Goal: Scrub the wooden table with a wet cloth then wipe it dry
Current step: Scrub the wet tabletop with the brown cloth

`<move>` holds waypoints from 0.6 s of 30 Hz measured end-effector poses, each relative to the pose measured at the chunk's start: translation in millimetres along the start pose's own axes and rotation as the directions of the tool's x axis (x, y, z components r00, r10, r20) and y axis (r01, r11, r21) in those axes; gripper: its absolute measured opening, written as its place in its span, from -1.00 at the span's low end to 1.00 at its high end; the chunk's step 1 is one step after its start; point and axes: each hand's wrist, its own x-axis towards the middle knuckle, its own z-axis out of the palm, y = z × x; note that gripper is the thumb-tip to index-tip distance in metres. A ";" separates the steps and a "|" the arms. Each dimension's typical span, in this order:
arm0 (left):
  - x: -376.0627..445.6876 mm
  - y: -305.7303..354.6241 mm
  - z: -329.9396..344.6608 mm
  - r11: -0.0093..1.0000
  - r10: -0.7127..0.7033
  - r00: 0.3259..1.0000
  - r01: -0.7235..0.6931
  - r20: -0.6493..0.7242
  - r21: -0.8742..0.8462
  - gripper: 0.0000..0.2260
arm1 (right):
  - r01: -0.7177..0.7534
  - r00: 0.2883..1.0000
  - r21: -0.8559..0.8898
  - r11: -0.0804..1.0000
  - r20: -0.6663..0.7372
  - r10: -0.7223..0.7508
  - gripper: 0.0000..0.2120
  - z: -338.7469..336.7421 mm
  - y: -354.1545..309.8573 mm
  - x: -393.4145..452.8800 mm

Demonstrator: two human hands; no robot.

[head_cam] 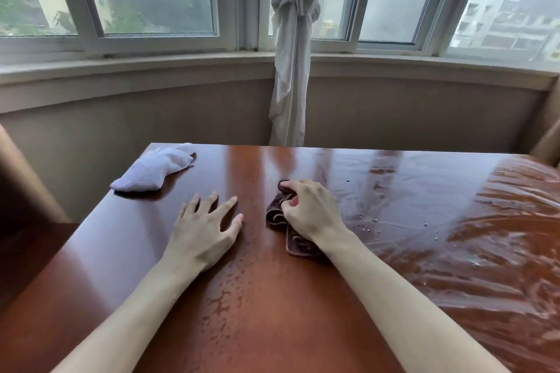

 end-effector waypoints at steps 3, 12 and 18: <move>0.9 -0.3 1.6 1.000 0.005 0.999 -0.004 -0.047 0.002 -0.30 | 0.015 0.999 -0.057 0.998 -0.028 -0.016 -0.59 28.8 -16.3 50.3; -1.5 2.2 0.2 0.999 -0.023 0.997 0.019 -0.075 -0.048 -0.36 | 0.174 0.978 0.086 0.981 0.099 -0.182 -0.64 90.5 -81.4 197.6; 0.6 0.8 1.5 0.998 -0.048 0.998 0.046 -0.046 -0.039 -0.36 | 0.050 0.997 0.081 0.995 0.048 -0.054 -0.62 75.2 -17.9 219.1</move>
